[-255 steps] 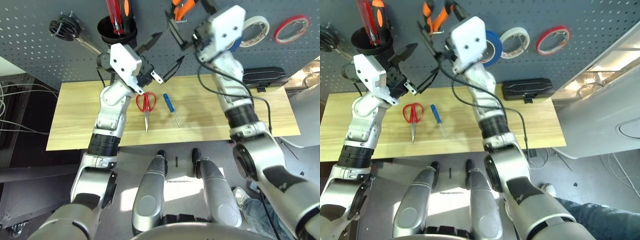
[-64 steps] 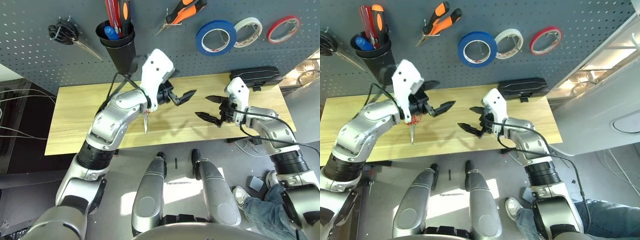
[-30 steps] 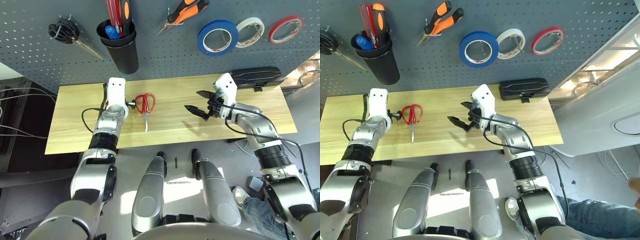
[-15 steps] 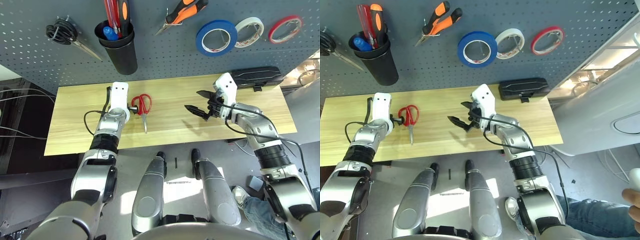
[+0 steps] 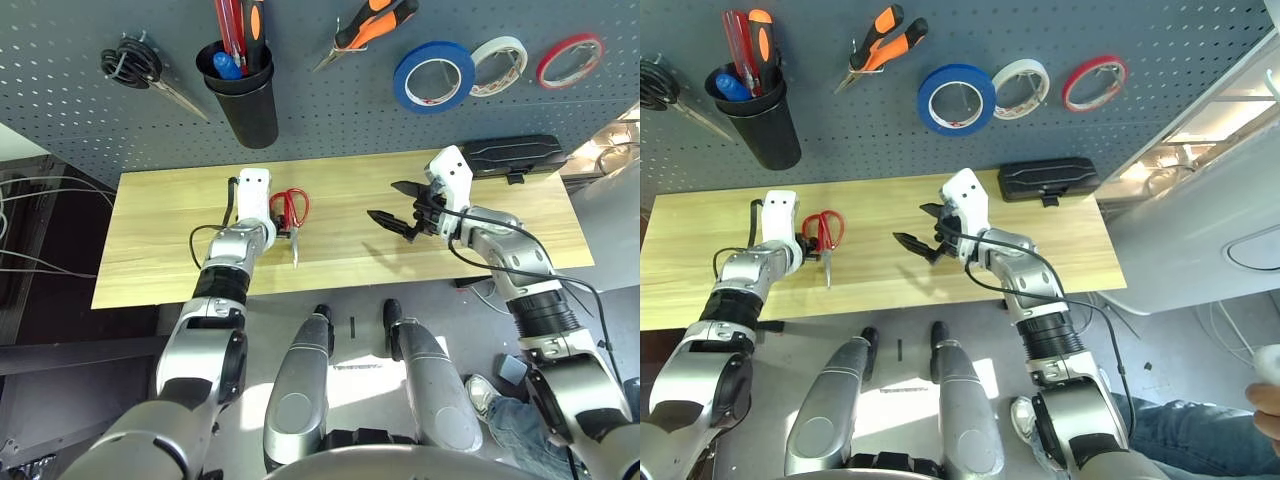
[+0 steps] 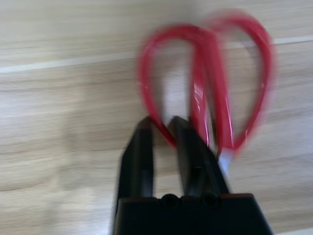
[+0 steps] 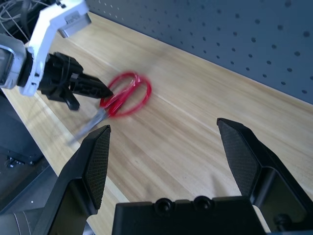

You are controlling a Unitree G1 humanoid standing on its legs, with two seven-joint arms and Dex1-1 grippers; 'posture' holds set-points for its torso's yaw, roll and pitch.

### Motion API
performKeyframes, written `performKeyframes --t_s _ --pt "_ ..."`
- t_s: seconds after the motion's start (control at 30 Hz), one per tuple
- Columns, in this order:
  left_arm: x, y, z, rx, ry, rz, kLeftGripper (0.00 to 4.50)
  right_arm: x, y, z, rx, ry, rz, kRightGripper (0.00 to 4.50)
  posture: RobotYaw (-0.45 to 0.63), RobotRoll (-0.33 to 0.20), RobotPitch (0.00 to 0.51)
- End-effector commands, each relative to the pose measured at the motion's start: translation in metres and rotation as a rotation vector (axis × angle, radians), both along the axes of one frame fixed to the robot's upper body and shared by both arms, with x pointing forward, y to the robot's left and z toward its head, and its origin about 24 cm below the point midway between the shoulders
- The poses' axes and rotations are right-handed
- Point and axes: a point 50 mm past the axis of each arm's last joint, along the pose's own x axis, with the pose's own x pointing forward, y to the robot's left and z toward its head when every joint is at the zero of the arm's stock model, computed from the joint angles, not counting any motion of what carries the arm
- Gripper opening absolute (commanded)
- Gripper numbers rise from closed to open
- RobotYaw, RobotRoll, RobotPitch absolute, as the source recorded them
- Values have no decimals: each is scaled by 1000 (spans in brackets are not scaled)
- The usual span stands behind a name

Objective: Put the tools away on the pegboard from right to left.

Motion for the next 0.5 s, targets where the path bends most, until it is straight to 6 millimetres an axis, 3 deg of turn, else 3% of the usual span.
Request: performKeyframes --t_s 0.03,0.2,0.37,0.5 --pt "-28 -3 -47 -70 195 22 38 0 2 -5 -10 7 6 4500 72 0 368" --pt "-24 4 -40 -65 64 41 38 0 2 -3 -11 -6 12 4500 75 0 364" --pt "-22 15 -10 -51 -269 31 38 0 8 6 -12 -43 45 4500 88 0 360" --pt "-39 24 18 40 -565 -86 38 1 14 18 6 -75 72 4500 108 0 358"
